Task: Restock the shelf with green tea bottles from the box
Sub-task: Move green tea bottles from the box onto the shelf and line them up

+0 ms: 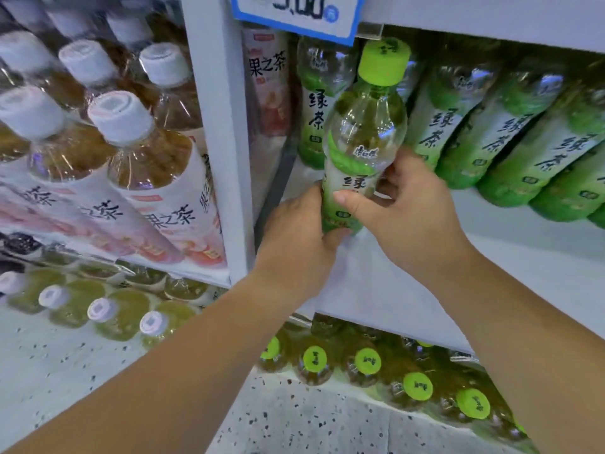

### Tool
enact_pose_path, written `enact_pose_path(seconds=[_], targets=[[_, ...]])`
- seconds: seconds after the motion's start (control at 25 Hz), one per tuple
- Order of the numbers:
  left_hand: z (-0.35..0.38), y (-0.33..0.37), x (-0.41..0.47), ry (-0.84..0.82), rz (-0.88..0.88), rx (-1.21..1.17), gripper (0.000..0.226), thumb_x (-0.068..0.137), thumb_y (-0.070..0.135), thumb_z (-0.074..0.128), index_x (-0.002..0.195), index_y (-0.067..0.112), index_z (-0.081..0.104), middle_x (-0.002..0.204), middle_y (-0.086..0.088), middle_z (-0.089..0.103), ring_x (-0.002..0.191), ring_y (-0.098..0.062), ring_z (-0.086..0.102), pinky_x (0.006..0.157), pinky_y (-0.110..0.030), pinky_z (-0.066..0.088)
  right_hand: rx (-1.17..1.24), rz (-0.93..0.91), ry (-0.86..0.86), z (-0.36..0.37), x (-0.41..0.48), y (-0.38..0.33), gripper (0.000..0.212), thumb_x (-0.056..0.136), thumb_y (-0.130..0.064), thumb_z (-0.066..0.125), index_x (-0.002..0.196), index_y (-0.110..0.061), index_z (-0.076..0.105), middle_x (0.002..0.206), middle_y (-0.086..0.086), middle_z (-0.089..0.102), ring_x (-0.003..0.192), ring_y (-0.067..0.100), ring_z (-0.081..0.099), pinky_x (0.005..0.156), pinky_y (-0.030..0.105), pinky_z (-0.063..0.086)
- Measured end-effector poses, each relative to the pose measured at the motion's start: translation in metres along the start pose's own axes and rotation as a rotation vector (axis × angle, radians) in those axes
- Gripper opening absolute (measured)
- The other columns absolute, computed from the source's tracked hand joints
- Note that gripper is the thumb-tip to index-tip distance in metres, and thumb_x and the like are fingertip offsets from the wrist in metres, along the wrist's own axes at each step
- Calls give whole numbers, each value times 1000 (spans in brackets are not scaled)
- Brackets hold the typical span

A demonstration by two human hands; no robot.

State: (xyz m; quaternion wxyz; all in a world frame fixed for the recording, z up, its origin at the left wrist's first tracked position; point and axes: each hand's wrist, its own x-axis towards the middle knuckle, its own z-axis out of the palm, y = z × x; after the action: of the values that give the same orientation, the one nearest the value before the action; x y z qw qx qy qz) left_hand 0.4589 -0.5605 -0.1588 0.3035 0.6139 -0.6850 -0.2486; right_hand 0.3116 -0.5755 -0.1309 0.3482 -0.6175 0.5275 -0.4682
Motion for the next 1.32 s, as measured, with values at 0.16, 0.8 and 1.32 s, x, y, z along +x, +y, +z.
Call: enact_pose_path(seconds=[0.16,0.8,1.32], targets=[[4,-14,-1,98,-134,25,50,95,33,67,138,17,49,132,-6,57,128,-26,50,107,-39,39,-25,-6,17,26,18,-1,51,79,-23,84,124,-20,62,109,-11,74,100,1,71,91,32,59],[12,-21,-4,140,-242,-26,66,96,35,61,155,18,35,157,-1,41,148,-19,32,121,-40,26,-117,44,108,52,35,-5,40,81,-17,84,114,-7,64,106,2,75,98,14,71,91,38,58],[-24,2,-20,-99,-304,-298,65,89,36,69,148,19,47,146,-4,53,135,-20,48,110,-31,39,-45,546,39,18,-2,-21,56,90,-41,72,139,-19,54,120,-4,65,106,15,66,96,37,53]])
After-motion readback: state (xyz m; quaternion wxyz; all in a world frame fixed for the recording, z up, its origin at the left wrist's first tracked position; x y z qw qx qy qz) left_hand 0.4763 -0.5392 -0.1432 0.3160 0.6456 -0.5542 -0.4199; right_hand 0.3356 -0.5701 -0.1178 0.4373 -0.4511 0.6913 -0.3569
